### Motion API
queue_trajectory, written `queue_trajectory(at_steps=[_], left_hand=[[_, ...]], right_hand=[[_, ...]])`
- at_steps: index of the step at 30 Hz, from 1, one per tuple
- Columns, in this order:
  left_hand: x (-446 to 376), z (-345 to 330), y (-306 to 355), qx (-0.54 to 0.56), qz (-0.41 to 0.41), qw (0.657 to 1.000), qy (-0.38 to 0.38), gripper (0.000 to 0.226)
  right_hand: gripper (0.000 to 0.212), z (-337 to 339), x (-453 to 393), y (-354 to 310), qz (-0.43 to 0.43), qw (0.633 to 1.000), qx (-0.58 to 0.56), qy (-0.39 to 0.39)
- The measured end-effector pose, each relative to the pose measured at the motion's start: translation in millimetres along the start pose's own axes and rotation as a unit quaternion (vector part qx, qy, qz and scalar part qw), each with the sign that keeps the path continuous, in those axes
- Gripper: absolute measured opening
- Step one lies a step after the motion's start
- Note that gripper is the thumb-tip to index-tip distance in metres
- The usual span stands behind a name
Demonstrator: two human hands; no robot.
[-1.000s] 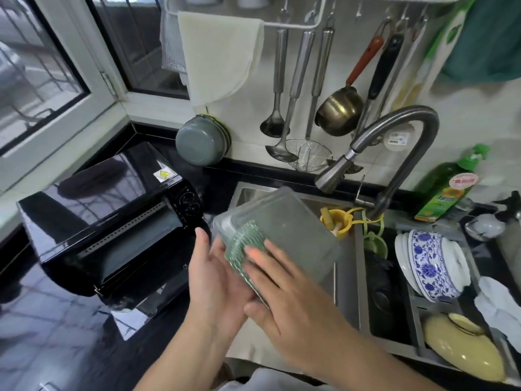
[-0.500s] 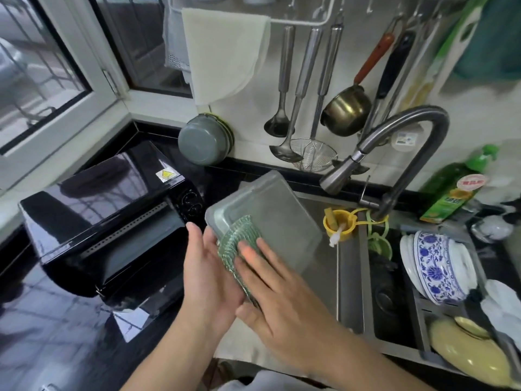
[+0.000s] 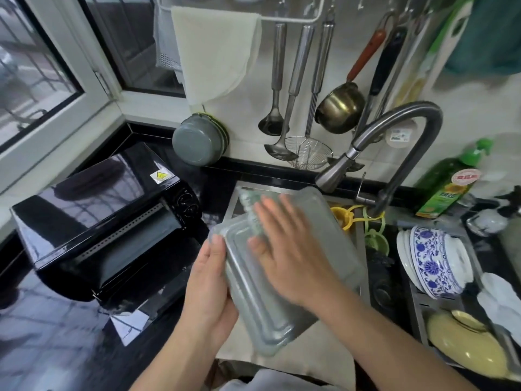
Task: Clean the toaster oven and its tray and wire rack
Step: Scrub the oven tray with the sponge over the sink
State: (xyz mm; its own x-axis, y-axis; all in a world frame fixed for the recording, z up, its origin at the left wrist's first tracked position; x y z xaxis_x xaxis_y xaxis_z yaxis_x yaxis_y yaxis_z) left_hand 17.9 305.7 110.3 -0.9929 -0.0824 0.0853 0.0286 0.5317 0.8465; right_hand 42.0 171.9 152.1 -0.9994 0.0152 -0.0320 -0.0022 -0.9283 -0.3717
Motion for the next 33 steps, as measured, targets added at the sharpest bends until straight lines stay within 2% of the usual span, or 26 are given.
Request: queue_trajectory(at_steps=[2,4,9,12,14,16,19,21,22,23,24,25,26,28,30,33], left_hand=[[-3,7,10,-0.034,-0.028,0.999,0.0,0.038],[-5,8,15,-0.055,-0.044,0.997,-0.012,0.038],[3,-6,-2,-0.071,-0.036,0.995,-0.055,0.035],[3,-2,2,-0.08,-0.058,0.994,-0.043,0.039],[-4,7,14,-0.098,-0.088,0.991,-0.034,0.042],[-11,15,23,-0.104,-0.096,0.99,-0.026,0.042],[-18,23,29,-0.098,-0.085,0.991,-0.022,0.038],[-23,24,32,-0.094,-0.081,0.992,-0.024,0.037],[-25,24,34,-0.089,-0.078,0.993,-0.022,0.036],[-28,25,37,-0.083,-0.074,0.994,-0.02,0.035],[-31,26,41,-0.076,-0.07,0.994,-0.02,0.035],[-34,27,45,-0.07,-0.063,0.995,-0.026,0.037],[-36,27,50,-0.066,-0.055,0.996,-0.036,0.039],[-40,25,58,-0.072,-0.043,0.995,-0.057,0.039],[-42,25,66,-0.08,-0.044,0.994,-0.066,0.042],[-40,30,71,-0.08,-0.051,0.993,-0.068,0.043]], right_hand=[[0.075,12,-17,33,-0.069,0.997,0.025,-0.002],[0.075,20,-17,44,-0.083,0.996,0.026,0.007],[0.057,9,33,-39,0.07,0.996,-0.035,0.051],[0.056,12,32,-37,0.089,0.995,-0.007,0.047],[0.059,21,24,-6,0.053,0.998,0.023,0.038],[0.057,36,13,33,-0.025,0.998,0.033,0.049],[0.052,56,-1,77,-0.121,0.989,-0.068,0.05],[0.044,60,-6,93,-0.163,0.96,-0.226,0.005],[0.039,60,-5,98,-0.187,0.922,-0.337,-0.038],[0.034,61,-4,102,-0.204,0.865,-0.45,-0.088],[0.031,63,-4,106,-0.217,0.805,-0.536,-0.129],[0.03,68,-4,107,-0.213,0.771,-0.579,-0.159],[0.03,71,-5,107,-0.197,0.772,-0.576,-0.183],[0.027,71,-8,105,-0.177,0.813,-0.514,-0.208],[0.019,70,-12,104,-0.176,0.843,-0.473,-0.188],[0.018,71,-16,104,-0.187,0.847,-0.468,-0.167]])
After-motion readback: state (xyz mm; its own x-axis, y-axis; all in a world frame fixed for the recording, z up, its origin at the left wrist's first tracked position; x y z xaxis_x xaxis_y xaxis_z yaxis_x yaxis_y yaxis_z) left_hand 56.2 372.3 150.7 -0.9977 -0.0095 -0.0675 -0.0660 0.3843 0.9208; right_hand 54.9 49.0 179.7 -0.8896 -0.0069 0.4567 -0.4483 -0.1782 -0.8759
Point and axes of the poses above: each hand's wrist, its own x-axis away from the middle knuckle, its own z-axis out of the back of the hand, y = z × x, the point moved 7 cm from there along -x, towards the middle knuckle, and after that the axes turned 15 degrees about -z, right-handed, at the moved point
